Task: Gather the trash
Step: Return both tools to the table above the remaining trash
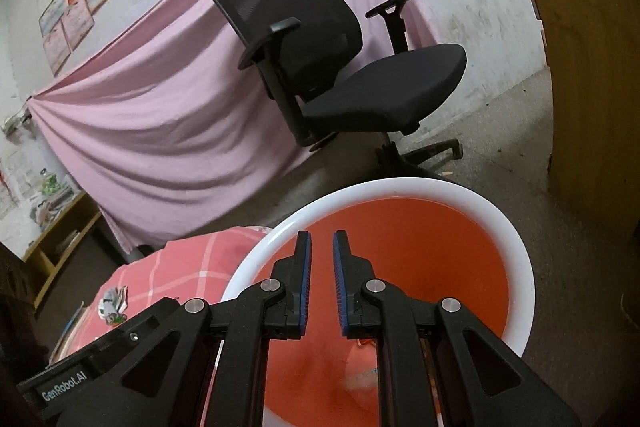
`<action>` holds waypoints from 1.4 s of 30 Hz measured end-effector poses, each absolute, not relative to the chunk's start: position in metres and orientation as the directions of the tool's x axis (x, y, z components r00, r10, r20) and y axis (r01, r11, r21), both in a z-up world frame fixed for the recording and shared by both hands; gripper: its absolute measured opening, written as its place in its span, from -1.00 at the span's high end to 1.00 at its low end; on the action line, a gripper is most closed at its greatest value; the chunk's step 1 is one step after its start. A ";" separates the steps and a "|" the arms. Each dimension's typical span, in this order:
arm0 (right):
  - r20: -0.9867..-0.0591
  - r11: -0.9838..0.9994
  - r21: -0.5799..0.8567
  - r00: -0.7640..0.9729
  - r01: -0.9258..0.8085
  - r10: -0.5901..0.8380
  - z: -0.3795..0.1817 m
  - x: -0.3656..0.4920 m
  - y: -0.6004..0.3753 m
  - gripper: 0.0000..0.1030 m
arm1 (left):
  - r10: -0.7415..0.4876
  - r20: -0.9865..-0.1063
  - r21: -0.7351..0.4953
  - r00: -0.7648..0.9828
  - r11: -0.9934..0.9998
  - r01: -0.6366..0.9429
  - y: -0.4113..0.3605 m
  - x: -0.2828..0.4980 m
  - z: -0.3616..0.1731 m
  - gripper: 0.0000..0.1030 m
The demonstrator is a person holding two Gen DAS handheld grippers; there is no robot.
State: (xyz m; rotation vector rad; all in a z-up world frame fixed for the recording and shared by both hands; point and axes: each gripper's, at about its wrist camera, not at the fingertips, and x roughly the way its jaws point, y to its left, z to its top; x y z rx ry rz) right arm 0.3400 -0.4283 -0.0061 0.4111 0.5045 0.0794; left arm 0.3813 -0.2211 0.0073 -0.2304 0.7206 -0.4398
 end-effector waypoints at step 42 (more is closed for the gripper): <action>-0.132 0.900 0.156 0.894 -0.408 0.428 0.048 0.328 -0.211 -1.00 | 0.127 -0.179 -0.147 0.976 0.977 -0.155 0.049 0.272 0.022 -0.96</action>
